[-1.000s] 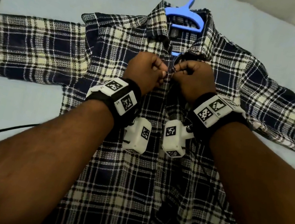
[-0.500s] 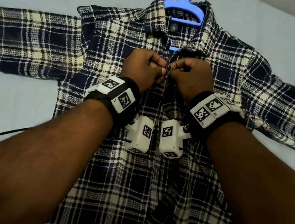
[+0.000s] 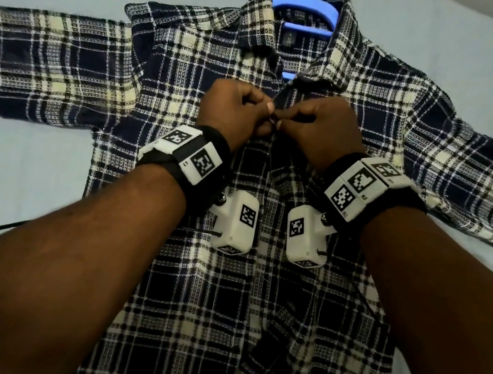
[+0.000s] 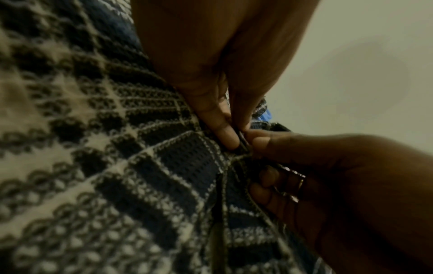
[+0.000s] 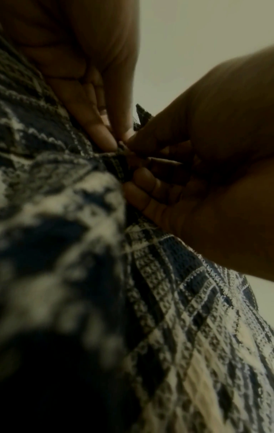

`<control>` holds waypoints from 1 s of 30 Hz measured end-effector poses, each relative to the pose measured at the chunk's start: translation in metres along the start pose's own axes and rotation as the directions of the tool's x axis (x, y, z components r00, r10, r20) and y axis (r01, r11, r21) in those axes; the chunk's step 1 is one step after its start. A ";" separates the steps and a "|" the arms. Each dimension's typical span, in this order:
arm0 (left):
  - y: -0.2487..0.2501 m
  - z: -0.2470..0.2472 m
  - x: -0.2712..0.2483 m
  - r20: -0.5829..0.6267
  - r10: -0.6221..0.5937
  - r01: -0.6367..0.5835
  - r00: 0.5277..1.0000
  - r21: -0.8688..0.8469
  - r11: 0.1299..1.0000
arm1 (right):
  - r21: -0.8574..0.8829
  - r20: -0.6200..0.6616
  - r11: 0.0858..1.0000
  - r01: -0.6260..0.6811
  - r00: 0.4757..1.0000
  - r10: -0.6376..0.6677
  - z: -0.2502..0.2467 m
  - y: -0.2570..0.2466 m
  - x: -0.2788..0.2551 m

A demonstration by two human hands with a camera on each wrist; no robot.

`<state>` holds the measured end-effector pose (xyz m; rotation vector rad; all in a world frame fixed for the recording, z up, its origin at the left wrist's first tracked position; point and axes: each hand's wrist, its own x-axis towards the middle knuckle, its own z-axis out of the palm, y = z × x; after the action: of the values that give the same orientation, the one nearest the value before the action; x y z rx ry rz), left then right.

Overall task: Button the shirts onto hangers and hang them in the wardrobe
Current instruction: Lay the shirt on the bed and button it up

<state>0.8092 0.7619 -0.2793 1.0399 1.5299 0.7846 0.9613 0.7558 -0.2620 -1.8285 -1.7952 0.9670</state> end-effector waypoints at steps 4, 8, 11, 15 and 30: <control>-0.001 0.004 0.002 -0.008 0.008 -0.007 1.000 0.083 0.997 | 0.032 -0.002 0.988 -0.148 0.989 0.148 0.001 -0.004 0.008; 0.000 0.004 0.002 -0.006 0.055 -0.053 0.998 0.176 0.983 | -0.109 0.056 0.968 -0.225 0.971 0.232 0.005 -0.013 0.020; -0.001 0.003 0.003 0.018 0.076 -0.078 0.997 0.217 0.973 | -0.205 0.123 0.957 -0.204 0.965 0.232 0.007 -0.018 0.024; 0.001 0.003 0.006 0.012 0.086 -0.086 0.996 0.259 0.962 | -0.285 0.132 0.949 -0.136 0.975 0.179 0.010 -0.019 0.017; 0.004 0.001 0.005 0.027 0.014 -0.018 1.000 0.139 0.990 | -0.336 0.053 0.942 0.001 0.998 0.018 0.016 -0.016 0.001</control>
<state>0.8108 0.7684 -0.2777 1.1616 1.5737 0.6802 0.9390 0.7550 -0.2618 -2.0256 -2.0934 0.7541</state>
